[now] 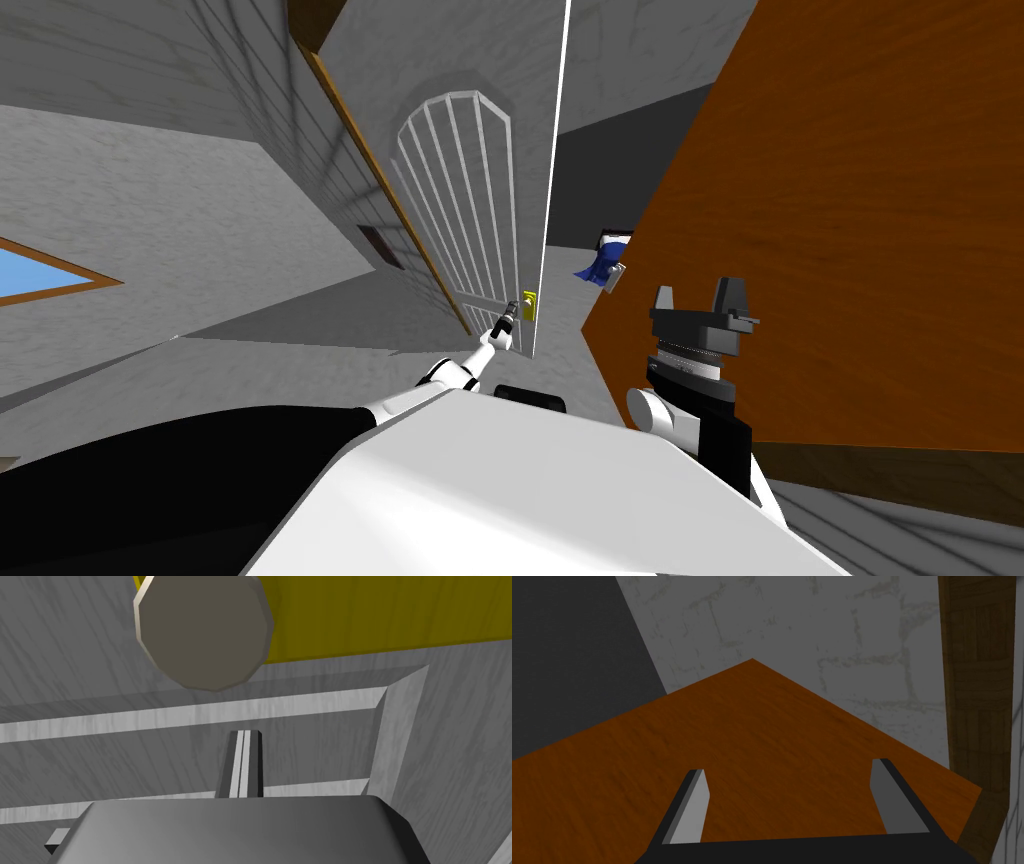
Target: Push the door open
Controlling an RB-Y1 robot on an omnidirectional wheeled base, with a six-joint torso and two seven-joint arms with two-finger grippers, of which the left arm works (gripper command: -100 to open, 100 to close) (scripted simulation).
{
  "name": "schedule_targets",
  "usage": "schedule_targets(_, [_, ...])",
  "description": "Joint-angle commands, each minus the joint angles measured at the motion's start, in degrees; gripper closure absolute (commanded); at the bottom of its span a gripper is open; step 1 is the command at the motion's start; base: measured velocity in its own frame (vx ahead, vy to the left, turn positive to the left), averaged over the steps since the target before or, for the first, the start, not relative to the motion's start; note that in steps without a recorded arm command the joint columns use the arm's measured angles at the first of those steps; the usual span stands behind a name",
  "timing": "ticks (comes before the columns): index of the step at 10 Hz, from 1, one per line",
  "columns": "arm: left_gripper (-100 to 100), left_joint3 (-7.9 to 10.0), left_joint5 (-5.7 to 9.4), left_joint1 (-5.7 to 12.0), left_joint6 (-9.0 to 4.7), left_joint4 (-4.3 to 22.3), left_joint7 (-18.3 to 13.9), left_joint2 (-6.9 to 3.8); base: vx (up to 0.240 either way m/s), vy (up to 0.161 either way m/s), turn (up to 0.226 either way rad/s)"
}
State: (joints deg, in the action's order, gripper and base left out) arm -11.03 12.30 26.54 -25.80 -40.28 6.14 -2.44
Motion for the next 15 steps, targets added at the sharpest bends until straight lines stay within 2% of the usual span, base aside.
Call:
schedule_targets(1, [-100, -0.12, 0.08, -0.03, 0.05, 0.0, -0.2, -0.16, -0.172, 0.013, 0.016])
schedule_targets(4, [-100, -0.36, 0.24, -0.21, 0.18, -0.2, -0.4, 0.69, -0.217, -0.007, 0.016])
schedule_targets(5, [-100, -0.43, 0.29, -0.27, 0.22, -0.3, -0.5, 1.25, -0.208, 0.001, 0.018])
schedule_targets(7, [-100, -0.59, 0.39, -0.39, 0.31, -0.4, -0.7, 3.18, -0.192, 0.011, 0.015])
schedule_targets(9, [-100, -0.59, 0.39, -0.39, 0.31, -0.4, -0.7, 3.18, -0.078, -0.006, 0.001])
schedule_targets(10, [-100, -0.61, 0.34, -1.14, 1.24, -1.9, -0.5, 3.06, -0.007, -0.003, -0.001])
schedule_targets(11, [-100, -0.48, 0.35, -1.15, 0.88, -1.7, -0.4, 1.78, 0.08, -0.018, -0.031])
schedule_targets(15, [-100, -0.2, 0.38, -1.28, 0.3, -1.5, -0.4, 0.55, 0.161, -0.04, -0.019])
